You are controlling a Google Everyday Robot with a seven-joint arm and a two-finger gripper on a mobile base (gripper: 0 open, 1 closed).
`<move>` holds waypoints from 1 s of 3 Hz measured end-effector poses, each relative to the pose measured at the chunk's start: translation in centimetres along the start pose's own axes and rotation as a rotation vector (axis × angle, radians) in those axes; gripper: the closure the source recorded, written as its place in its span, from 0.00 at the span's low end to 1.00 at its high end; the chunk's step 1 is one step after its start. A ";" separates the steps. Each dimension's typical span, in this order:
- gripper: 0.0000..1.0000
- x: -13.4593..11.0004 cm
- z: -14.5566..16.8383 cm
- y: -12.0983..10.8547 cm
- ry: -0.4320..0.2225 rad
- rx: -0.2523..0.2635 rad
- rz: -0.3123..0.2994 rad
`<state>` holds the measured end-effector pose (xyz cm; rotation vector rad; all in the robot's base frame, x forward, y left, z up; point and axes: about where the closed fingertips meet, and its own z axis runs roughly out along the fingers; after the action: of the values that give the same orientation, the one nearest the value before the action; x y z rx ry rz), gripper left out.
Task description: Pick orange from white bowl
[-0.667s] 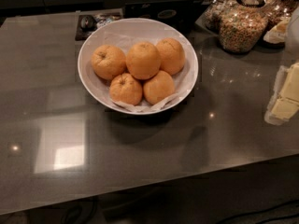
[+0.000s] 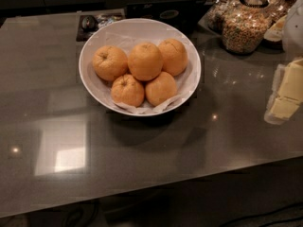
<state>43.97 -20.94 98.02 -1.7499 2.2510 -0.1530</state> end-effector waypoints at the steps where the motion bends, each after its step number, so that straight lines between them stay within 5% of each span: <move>1: 0.00 -1.9 0.1 -0.5 0.044 -0.027 -0.042; 3: 0.00 -4.0 0.8 -1.5 0.051 -0.059 -0.097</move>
Offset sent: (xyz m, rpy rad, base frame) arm 0.0285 0.0437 -0.0047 -0.1024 0.1686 0.1471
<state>46.48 -17.43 98.29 -1.9077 2.2273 -0.1542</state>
